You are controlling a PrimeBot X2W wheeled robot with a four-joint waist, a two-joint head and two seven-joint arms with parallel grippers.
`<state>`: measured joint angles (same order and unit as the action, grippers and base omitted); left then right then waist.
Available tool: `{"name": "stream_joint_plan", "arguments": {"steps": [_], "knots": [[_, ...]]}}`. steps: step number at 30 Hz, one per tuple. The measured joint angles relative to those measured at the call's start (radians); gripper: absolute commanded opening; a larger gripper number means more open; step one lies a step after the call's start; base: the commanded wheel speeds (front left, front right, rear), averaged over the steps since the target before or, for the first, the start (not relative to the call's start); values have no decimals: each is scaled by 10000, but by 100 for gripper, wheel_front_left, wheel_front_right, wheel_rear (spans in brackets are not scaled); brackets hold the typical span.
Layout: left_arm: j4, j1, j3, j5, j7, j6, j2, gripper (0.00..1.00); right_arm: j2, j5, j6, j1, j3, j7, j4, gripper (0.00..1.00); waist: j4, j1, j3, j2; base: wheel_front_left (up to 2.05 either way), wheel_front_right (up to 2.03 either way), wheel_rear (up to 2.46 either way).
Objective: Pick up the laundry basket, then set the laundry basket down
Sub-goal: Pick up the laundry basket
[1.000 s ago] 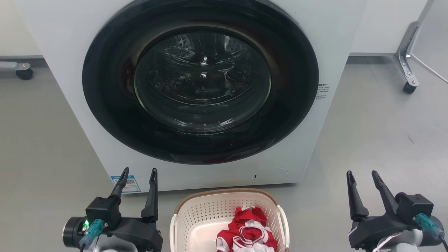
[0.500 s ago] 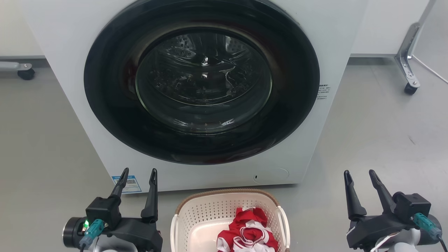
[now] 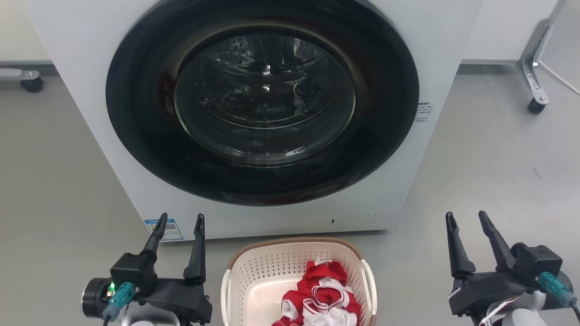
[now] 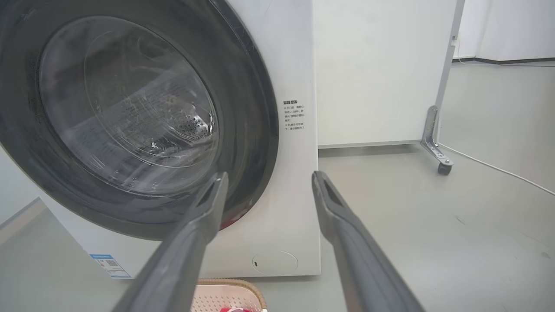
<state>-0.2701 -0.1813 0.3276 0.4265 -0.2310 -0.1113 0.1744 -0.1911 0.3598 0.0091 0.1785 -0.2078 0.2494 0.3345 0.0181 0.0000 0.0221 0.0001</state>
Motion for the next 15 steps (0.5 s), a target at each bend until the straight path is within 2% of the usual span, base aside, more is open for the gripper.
{"name": "stream_joint_plan", "arguments": {"steps": [15], "knots": [[278, -695, 0, -31, 23, -29, -203, 100, 132, -274, 102, 765, -86, 0, -650, 100, 36, 1, 1517, 0, 0, 0, 0]]}}
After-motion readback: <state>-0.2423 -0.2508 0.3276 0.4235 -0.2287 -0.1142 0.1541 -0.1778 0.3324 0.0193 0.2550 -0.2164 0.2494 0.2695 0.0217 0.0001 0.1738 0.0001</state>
